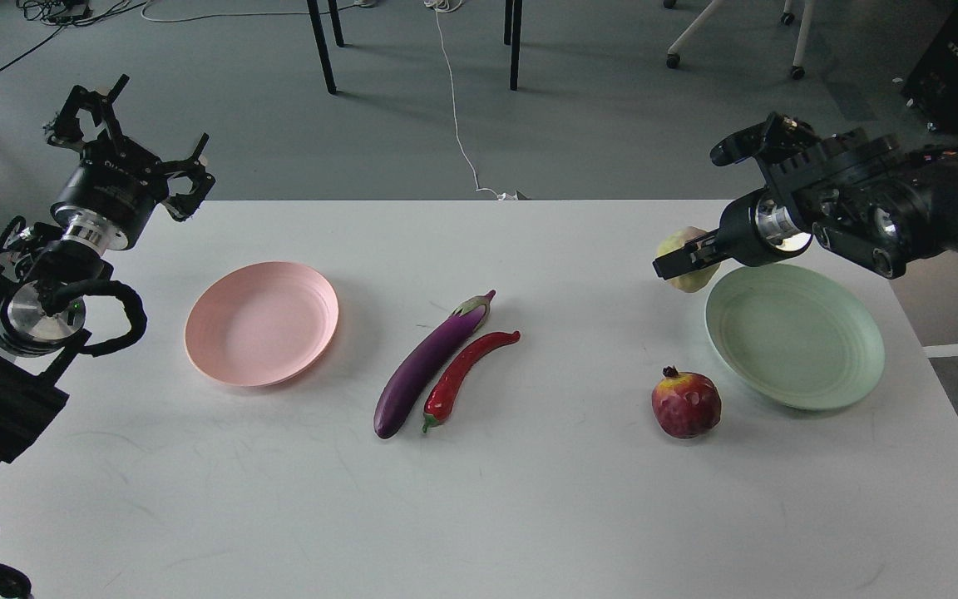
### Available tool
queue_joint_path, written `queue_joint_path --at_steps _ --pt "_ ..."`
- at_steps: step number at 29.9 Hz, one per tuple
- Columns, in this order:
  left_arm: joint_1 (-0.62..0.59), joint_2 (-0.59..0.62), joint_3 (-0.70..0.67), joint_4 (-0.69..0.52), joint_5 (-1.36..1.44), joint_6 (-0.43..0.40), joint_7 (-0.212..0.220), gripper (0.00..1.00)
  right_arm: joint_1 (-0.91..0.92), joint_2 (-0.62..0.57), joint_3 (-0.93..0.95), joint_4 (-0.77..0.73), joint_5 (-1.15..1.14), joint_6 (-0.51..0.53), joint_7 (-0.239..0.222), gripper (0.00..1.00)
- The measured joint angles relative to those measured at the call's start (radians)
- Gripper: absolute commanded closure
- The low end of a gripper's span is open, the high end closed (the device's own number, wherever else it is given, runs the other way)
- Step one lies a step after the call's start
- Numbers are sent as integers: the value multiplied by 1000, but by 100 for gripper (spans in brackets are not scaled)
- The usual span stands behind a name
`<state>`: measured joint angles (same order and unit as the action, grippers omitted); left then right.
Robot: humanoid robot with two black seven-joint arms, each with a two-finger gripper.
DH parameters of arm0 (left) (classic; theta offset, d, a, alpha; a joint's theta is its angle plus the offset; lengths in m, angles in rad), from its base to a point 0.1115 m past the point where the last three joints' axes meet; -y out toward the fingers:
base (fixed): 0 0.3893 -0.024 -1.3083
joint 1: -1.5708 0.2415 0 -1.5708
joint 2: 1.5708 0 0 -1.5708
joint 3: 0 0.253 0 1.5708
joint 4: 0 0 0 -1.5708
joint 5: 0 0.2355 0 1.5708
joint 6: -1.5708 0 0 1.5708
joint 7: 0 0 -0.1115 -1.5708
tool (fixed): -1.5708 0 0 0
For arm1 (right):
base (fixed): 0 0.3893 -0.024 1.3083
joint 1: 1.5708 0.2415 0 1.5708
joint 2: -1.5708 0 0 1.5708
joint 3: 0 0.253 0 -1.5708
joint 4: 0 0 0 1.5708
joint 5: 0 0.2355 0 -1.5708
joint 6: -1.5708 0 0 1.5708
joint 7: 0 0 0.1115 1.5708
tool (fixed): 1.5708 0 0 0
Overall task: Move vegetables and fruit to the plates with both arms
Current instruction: 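Place the peach on the green plate and open the right gripper, then move the right gripper down onto the red pomegranate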
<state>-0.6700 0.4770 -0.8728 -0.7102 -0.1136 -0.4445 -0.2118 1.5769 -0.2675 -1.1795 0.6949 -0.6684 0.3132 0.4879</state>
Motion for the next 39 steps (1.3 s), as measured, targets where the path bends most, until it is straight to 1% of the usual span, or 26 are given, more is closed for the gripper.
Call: queue_joint_path --at_steps 3,6,10,12,13,14,16,17,18,27,32,34,37,39 --pt "-2 4 0 0 0 -3 0 2 9 -103 -4 46 -52 -5 0 32" --pt "-2 4 0 0 0 -5 0 2 -31 -182 -6 43 -128 -33 0 31" --pt "-1 0 0 0 0 -5 0 2 -124 -227 -2 -9 -173 -77 0 30" --pt "-1 -3 0 0 0 -5 0 2 -149 -233 -1 -23 -176 -83 0 28" --pt "-1 -4 1 0 0 -5 0 2 -160 -234 0 -27 -177 -86 0 26" --pt "-1 -4 1 0 0 -5 0 2 -168 -234 0 -31 -177 -90 0 22" --pt "0 -4 1 0 0 -5 0 2 -183 -233 1 -44 -178 -104 -1 11" --pt "0 -4 1 0 0 -5 0 2 -189 -231 1 -52 -178 -111 -1 7" --pt "0 -3 1 0 1 -5 0 2 -194 -228 2 -61 -178 -119 -2 6" --pt "1 -1 2 0 3 -7 0 2 -202 -219 3 -61 -171 -128 -3 4" --pt "1 -1 1 0 3 -7 0 2 -165 -219 25 -48 -168 -130 -3 4" --pt "1 -1 1 0 3 -7 0 2 -123 -218 80 -12 -167 -131 -4 4" --pt "1 -4 2 0 3 -7 0 2 -39 -212 150 83 -167 -122 -11 4" --pt "1 -7 3 0 3 -7 0 2 32 -177 160 137 -166 -113 -13 4"
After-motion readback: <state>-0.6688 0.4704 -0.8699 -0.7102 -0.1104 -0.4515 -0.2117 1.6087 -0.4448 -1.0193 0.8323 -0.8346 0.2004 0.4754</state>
